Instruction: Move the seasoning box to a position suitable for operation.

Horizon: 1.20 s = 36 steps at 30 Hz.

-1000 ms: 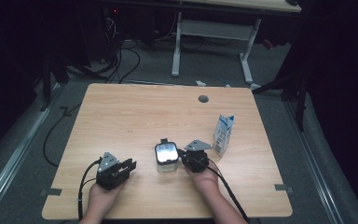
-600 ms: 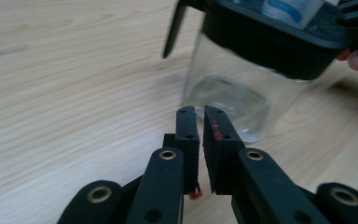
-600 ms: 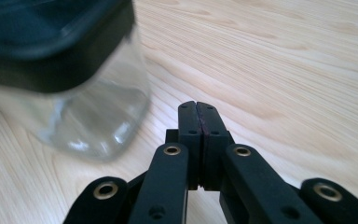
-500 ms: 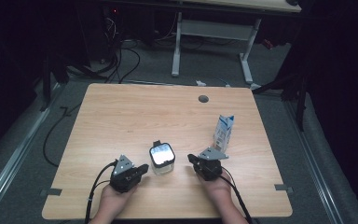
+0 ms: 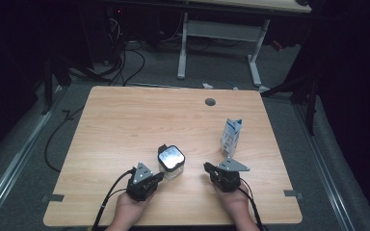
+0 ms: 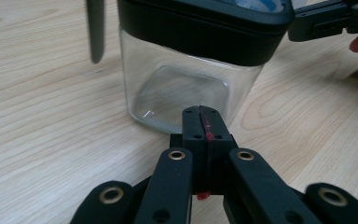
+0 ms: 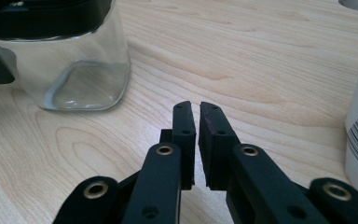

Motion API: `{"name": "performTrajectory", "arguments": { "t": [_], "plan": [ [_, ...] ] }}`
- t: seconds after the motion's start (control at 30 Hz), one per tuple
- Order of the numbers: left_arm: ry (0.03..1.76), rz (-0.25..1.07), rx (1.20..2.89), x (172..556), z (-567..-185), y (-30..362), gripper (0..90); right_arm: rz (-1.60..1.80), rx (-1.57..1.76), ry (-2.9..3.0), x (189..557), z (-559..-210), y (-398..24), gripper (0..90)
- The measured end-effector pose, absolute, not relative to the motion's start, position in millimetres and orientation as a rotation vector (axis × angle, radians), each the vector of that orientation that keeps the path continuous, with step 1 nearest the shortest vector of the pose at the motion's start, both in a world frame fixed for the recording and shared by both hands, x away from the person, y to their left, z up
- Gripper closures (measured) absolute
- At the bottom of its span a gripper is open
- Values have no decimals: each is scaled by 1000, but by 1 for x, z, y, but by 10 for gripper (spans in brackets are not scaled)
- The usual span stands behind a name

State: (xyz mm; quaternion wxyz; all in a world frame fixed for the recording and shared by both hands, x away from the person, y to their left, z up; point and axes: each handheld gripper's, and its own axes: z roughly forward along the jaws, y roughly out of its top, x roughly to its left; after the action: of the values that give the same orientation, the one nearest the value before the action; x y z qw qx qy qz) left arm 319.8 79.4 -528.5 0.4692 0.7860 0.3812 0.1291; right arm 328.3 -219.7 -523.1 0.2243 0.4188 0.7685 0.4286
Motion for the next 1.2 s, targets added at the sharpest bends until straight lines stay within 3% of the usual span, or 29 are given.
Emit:
{"name": "performTrajectory", "arguments": {
  "t": [0.1,0.27,0.63,0.83,1.2],
  "plan": [
    [944,316,1914,318,-527,79,872,1191,1165,2130,330,-523,-222,834],
    [957,332,1892,318,-517,90,742,1205,1173,2138,330,-522,-226,807],
    [922,380,1868,324,-499,109,547,1220,1189,2121,332,-518,-229,644],
    [904,364,1840,333,-487,114,523,1190,1218,2109,333,-519,-231,677],
    [866,403,1838,356,-469,105,586,1193,1209,2145,332,-522,-230,687]
  ]
}}
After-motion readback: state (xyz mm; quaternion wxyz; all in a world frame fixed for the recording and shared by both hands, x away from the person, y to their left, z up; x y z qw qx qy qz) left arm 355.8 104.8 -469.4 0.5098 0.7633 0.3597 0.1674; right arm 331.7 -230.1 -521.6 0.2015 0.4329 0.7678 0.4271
